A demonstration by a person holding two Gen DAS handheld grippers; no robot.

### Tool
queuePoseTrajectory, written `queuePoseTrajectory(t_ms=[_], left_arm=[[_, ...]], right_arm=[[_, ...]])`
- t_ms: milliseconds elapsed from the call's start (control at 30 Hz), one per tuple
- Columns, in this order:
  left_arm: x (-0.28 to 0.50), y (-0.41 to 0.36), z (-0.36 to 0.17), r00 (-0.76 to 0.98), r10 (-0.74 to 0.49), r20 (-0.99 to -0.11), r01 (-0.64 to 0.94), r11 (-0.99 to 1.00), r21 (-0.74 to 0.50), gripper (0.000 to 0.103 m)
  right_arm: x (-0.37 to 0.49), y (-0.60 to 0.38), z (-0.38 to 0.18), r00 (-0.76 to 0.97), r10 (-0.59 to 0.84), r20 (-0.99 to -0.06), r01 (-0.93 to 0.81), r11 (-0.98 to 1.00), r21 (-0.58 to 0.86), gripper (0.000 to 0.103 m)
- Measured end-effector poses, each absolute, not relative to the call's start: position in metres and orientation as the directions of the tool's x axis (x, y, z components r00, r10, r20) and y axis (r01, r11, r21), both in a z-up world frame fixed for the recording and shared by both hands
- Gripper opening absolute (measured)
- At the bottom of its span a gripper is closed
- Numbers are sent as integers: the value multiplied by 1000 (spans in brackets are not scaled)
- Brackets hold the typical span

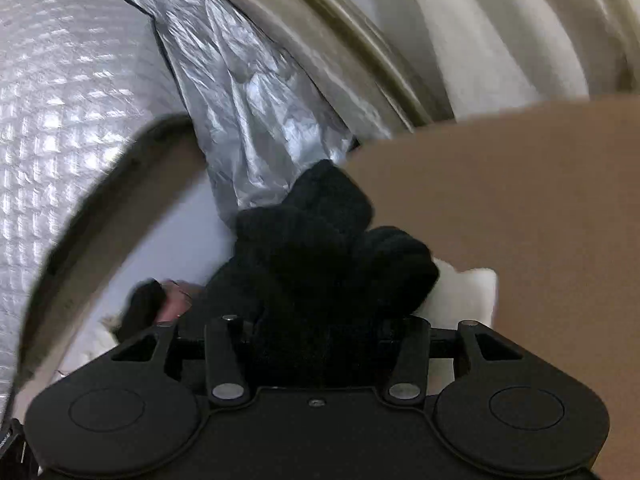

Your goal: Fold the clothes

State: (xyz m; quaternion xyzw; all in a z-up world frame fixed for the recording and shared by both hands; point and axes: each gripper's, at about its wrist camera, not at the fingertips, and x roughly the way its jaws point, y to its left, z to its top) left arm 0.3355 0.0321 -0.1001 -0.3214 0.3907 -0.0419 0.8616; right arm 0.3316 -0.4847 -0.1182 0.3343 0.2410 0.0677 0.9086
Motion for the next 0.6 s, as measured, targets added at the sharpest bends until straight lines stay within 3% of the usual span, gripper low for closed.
queuePoseTrajectory(t_ms=[167,367,467,567,600], left_arm=[[344,11,-105,651,-357,-670,-136,813,-566,95],[340,-28,-92,658,-146,-739,-101,955,-279,101],[347,-32,-93,639,-138,-757,-111,957,-269,102],[340,-35,-85,631,-162,-759,-92,956,-280,99],[336,-37,-80,634,-161,-756,-81,959,-272,95]], right_arm=[[321,-484,-116,880,292,-375,2,787,617,53],[306,-459,-60,875,292,-387,-45,843,536,52],[294,-460,-53,879,297,-373,-98,878,469,55],[323,-496,-84,760,319,-566,102,802,589,58],[324,-507,-86,740,352,-573,136,755,641,59]])
